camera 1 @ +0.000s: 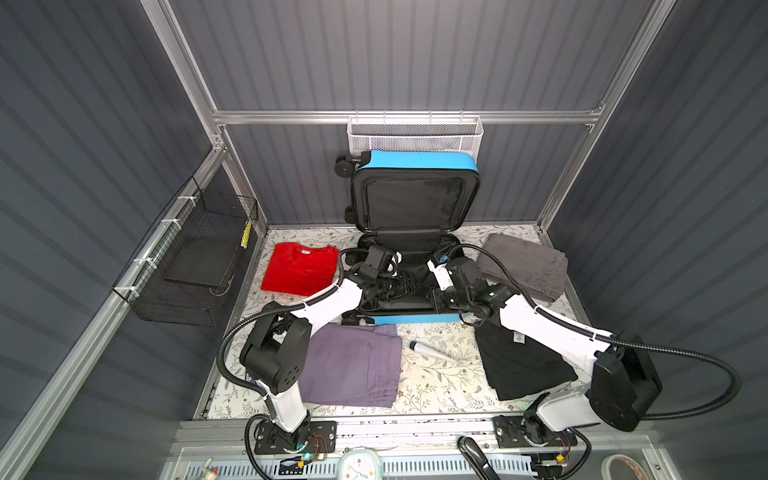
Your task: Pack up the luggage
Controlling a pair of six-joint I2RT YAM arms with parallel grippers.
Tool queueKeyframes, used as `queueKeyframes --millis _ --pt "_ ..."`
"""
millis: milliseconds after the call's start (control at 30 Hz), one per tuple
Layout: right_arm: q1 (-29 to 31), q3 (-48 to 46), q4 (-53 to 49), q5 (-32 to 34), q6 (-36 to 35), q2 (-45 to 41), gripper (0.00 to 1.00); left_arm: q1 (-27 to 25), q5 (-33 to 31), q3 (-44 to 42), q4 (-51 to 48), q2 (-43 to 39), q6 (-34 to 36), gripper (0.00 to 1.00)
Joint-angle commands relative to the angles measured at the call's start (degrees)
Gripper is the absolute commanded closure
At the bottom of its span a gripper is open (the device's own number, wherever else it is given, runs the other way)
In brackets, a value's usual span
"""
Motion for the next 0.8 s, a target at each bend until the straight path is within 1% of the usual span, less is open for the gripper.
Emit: queueKeyframes --millis 0,67,167,233,300,400,467,567,633,767 --pt "-0.38 0.78 1.58 -2.83 -0.05 -1.66 0.67 -0.15 -2.9 3.1 -0.91 -1.05 2.93 0.26" --pt "-0.31 -0.57 0.21 -3.46 0.66 -4.05 0.59 -0.1 -4.36 3.68 -2.56 -1.68 4.28 0.22" --pt "0.07 -2.98 -4.23 -4.67 1.32 -7.95 0.51 -0.01 -5.18 3.95 -4.59 -2.5 5.84 0.18" --pt "1.42 -5.99 -6.45 -4.78 2.46 -10.88 0.47 0.19 -6.25 3.75 -5.72 -3.55 6.5 0.15" --pt "4.44 -8.99 -9.35 -3.43 3.83 -13.83 0.42 0.5 -6.99 3.19 -6.76 -5.03 6.94 0.12" --pt "10.69 -13.27 -11.91 -1.26 7.1 -16.07 0.34 1.03 -7.96 1.65 -7.62 -7.65 6.86 0.08" --pt "14.68 -15.74 -12.48 1.21 9.84 -15.97 0.29 1.21 -8.08 0.73 -8.05 -9.67 6.72 0.05" --pt "18.19 -18.62 -11.14 2.75 13.0 -14.88 0.24 1.3 -8.17 -0.87 -8.88 -12.52 6.4 0.0" --pt "19.78 -19.31 -10.0 3.86 13.86 -13.58 0.22 1.47 -8.61 -2.16 -9.66 -14.64 6.17 0.0" --pt "21.72 -17.79 -9.05 5.05 13.28 -8.46 0.21 2.63 -10.36 -4.83 -11.13 -18.98 6.08 0.0"
